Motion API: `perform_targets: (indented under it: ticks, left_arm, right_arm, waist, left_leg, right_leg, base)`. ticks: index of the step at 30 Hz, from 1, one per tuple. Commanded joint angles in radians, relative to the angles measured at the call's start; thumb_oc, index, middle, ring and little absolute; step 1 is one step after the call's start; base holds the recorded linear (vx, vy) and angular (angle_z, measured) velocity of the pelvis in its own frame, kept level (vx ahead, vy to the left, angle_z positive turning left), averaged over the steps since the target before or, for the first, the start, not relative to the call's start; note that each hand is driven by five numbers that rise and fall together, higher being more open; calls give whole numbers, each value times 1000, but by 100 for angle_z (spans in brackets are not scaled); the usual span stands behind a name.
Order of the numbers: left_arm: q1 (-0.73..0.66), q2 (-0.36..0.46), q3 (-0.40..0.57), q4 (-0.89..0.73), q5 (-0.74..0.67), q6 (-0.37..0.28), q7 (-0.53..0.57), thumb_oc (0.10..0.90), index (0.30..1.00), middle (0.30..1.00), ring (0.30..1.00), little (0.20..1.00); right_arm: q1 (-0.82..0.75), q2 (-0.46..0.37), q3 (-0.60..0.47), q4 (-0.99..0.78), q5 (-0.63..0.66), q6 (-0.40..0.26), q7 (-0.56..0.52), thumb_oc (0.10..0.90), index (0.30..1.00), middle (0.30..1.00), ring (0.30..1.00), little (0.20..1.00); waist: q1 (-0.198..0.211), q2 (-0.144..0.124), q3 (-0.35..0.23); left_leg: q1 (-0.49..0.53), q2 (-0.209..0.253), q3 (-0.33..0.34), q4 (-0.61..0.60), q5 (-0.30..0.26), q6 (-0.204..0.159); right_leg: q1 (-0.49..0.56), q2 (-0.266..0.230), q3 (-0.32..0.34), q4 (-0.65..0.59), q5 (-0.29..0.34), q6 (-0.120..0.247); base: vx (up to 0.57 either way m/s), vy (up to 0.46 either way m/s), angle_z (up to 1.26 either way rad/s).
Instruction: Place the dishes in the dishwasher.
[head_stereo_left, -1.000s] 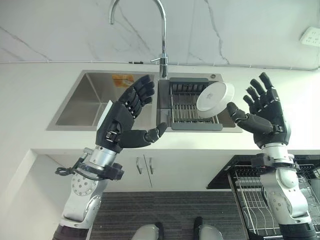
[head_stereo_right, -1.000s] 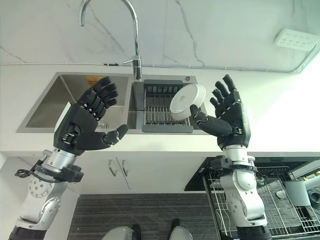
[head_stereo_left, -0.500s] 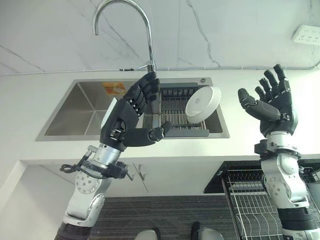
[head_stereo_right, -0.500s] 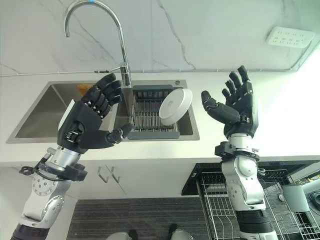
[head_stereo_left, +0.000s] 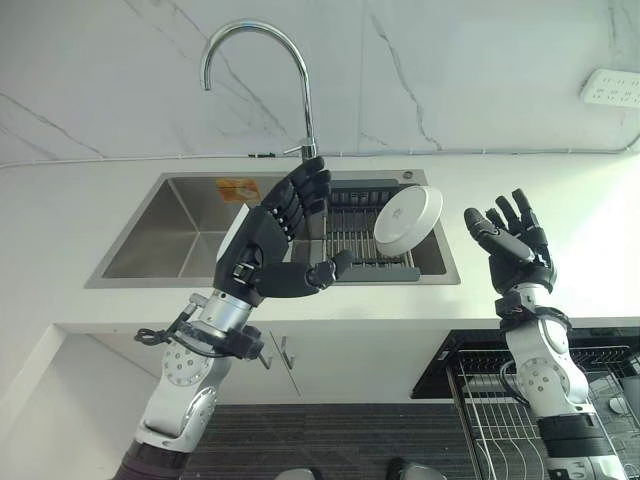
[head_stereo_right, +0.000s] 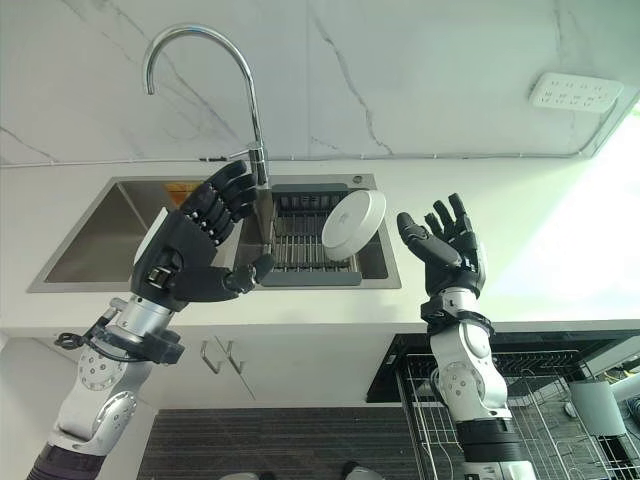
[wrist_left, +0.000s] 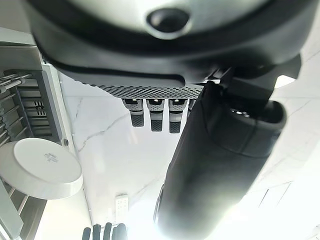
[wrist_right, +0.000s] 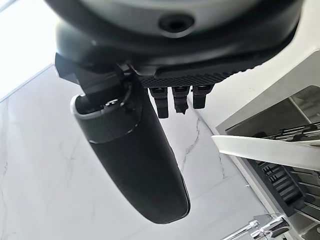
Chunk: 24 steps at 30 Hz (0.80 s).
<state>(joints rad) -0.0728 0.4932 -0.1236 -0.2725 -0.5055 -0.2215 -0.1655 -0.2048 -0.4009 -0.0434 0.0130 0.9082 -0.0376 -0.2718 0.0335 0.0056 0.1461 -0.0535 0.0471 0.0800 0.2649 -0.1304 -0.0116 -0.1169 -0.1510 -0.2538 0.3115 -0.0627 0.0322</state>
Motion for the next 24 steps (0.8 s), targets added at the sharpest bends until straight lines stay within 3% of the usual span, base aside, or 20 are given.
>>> perform_targets:
  ticks: [1,18,24]
  left_arm:
    - [-77,17,10,-51,-26,-116,0,800,900,900,900,900]
    - [-114,34,-4,-43,-24,-99,18,800,900,900,900,900]
    - [-117,39,-12,-41,-24,-88,20,800,900,900,900,900]
  right_arm:
    - [-132,-16,-30,-31,24,-53,19,800,900,900,900,900]
    - [-152,-15,-24,3,53,-41,-23,800,900,900,900,900]
    - [-159,-14,-17,27,131,-15,0,800,900,900,900,900]
  waist:
    - [7,-26,-60]
    - [8,-33,-51]
    - [10,-33,-54]
  left_leg:
    - [50,39,63,35,-173,-16]
    - [59,29,70,35,-183,-7]
    - [60,26,74,35,-184,-4]
  right_leg:
    - [25,-21,-24,-11,-101,83]
    - [27,-36,-30,-11,-90,97]
    - [31,-35,-27,-11,-92,97]
  base:
    - [0,0,0]
    - [0,2,0]
    - [-5,4,0]
